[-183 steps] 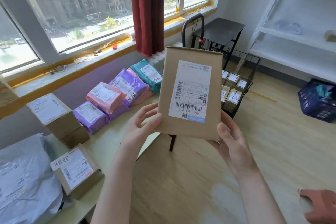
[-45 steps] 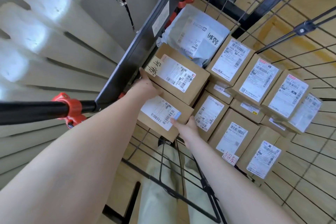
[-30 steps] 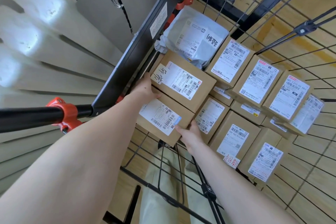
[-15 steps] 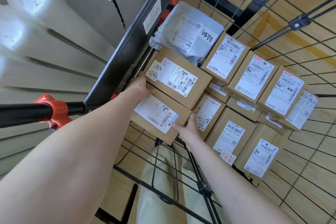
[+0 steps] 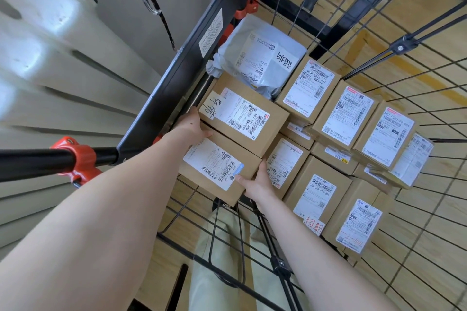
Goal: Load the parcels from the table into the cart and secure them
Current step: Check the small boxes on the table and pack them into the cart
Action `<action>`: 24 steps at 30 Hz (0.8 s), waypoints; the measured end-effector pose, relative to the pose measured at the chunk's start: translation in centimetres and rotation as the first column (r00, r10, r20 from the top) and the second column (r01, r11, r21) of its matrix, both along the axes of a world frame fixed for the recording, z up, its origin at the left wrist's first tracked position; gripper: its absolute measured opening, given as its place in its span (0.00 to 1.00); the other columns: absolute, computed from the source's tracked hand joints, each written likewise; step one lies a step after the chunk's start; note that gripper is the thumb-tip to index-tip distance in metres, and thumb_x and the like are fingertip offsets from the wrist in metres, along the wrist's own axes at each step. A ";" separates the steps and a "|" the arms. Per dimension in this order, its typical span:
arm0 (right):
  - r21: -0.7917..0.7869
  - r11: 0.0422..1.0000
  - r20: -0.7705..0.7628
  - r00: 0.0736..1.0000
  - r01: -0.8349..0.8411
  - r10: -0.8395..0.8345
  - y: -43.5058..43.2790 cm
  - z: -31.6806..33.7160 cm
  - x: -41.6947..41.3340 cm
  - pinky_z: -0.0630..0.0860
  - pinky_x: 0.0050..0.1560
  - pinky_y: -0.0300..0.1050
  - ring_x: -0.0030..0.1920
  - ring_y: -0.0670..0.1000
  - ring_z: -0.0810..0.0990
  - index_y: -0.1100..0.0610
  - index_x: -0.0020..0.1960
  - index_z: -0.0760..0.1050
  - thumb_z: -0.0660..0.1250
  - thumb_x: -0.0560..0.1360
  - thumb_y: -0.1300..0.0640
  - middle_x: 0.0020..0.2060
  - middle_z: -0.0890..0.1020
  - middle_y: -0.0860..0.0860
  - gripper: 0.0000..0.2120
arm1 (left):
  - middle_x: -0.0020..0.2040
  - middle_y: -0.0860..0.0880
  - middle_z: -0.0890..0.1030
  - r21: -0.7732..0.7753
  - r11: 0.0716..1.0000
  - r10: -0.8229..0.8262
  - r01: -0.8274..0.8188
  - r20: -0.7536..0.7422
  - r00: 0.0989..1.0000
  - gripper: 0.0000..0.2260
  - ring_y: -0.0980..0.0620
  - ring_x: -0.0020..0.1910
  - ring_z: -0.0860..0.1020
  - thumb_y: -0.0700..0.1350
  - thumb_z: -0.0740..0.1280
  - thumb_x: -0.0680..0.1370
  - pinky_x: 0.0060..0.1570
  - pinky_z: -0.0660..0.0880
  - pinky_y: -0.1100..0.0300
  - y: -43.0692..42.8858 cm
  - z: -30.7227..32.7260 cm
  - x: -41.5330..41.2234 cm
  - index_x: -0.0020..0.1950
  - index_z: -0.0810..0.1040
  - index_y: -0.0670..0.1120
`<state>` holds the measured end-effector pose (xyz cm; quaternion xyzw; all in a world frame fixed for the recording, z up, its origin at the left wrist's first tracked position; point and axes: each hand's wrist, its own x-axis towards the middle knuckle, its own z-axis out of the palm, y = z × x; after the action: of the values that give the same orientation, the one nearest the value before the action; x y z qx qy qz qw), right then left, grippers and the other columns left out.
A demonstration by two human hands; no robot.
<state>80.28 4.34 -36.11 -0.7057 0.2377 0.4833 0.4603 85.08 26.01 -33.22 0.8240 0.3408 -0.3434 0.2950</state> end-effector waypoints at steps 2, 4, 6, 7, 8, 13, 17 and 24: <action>-0.002 1.000 -0.008 1.000 -0.003 0.003 0.0 -0.1 0.0 0.75 0.63 0.59 0.64 0.53 0.76 0.43 0.78 0.45 0.71 0.74 0.62 0.66 0.75 0.50 0.46 | 0.62 0.44 0.72 -0.004 1.000 0.002 -0.002 -0.001 1.000 0.32 0.49 0.50 0.71 0.47 0.71 0.76 0.46 0.70 0.56 0.0 -0.1 -0.1 0.73 0.58 0.42; -0.014 1.000 0.000 1.000 -0.013 0.013 -0.2 -0.4 0.0 0.75 0.62 0.60 0.64 0.53 0.76 0.44 0.78 0.46 0.71 0.73 0.62 0.65 0.75 0.49 0.45 | 0.62 0.43 0.72 0.000 1.000 0.001 -0.001 0.002 1.000 0.32 0.49 0.50 0.71 0.47 0.71 0.75 0.45 0.70 0.57 0.1 -0.3 -0.1 0.73 0.58 0.42; -0.013 1.000 0.003 1.000 -0.014 0.014 -0.3 -0.8 0.0 0.75 0.62 0.60 0.64 0.53 0.76 0.44 0.78 0.48 0.72 0.73 0.61 0.65 0.75 0.49 0.44 | 0.63 0.43 0.72 0.006 1.000 0.000 0.000 0.003 1.000 0.32 0.50 0.49 0.71 0.47 0.71 0.76 0.45 0.69 0.57 0.1 -0.3 -0.1 0.73 0.58 0.42; -0.008 1.000 -0.001 1.000 -0.012 0.012 -0.4 -0.9 0.1 0.75 0.63 0.60 0.65 0.53 0.75 0.43 0.77 0.49 0.71 0.73 0.61 0.66 0.75 0.49 0.43 | 0.63 0.43 0.72 0.007 1.000 -0.001 0.001 -0.002 1.000 0.33 0.49 0.49 0.71 0.47 0.71 0.76 0.44 0.69 0.57 0.1 -0.2 0.0 0.74 0.57 0.41; 0.001 1.000 -0.012 1.000 -0.001 0.001 -0.5 -0.9 0.2 0.74 0.63 0.61 0.65 0.53 0.75 0.43 0.77 0.49 0.71 0.74 0.61 0.66 0.74 0.48 0.43 | 0.63 0.43 0.72 0.011 1.000 -0.005 0.005 -0.007 1.000 0.33 0.49 0.50 0.71 0.47 0.70 0.76 0.45 0.69 0.57 0.0 -0.2 0.0 0.74 0.57 0.41; -0.022 1.000 -0.047 0.999 0.021 -0.022 -0.6 0.1 0.7 0.71 0.67 0.60 0.69 0.54 0.71 0.43 0.78 0.48 0.71 0.74 0.58 0.70 0.70 0.48 0.43 | 0.67 0.41 0.70 0.074 0.997 -0.027 0.027 0.002 1.000 0.34 0.46 0.56 0.72 0.47 0.71 0.75 0.50 0.72 0.54 -0.7 0.7 -0.3 0.74 0.57 0.40; -0.147 0.988 -0.003 0.998 -0.057 0.057 -1.1 3.2 2.0 0.64 0.72 0.57 0.74 0.57 0.62 0.50 0.79 0.46 0.73 0.73 0.50 0.76 0.60 0.53 0.45 | 0.76 0.40 0.59 0.142 0.988 -0.083 0.069 0.099 0.992 0.41 0.39 0.72 0.63 0.46 0.73 0.73 0.68 0.66 0.47 -2.3 3.6 -0.9 0.77 0.51 0.40; -0.170 0.981 0.152 0.981 -0.092 0.119 -2.0 10.9 3.2 0.68 0.69 0.51 0.69 0.55 0.70 0.52 0.77 0.55 0.72 0.73 0.51 0.71 0.68 0.54 0.38 | 0.64 0.42 0.71 0.174 0.972 -0.188 0.161 0.154 0.970 0.21 0.43 0.61 0.72 0.42 0.69 0.74 0.58 0.74 0.52 -5.2 11.0 -2.3 0.66 0.71 0.41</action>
<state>83.48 2.31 -25.16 -0.7892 0.2004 0.4275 0.3929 82.73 20.85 -22.25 0.8980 0.2671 -0.2683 0.2241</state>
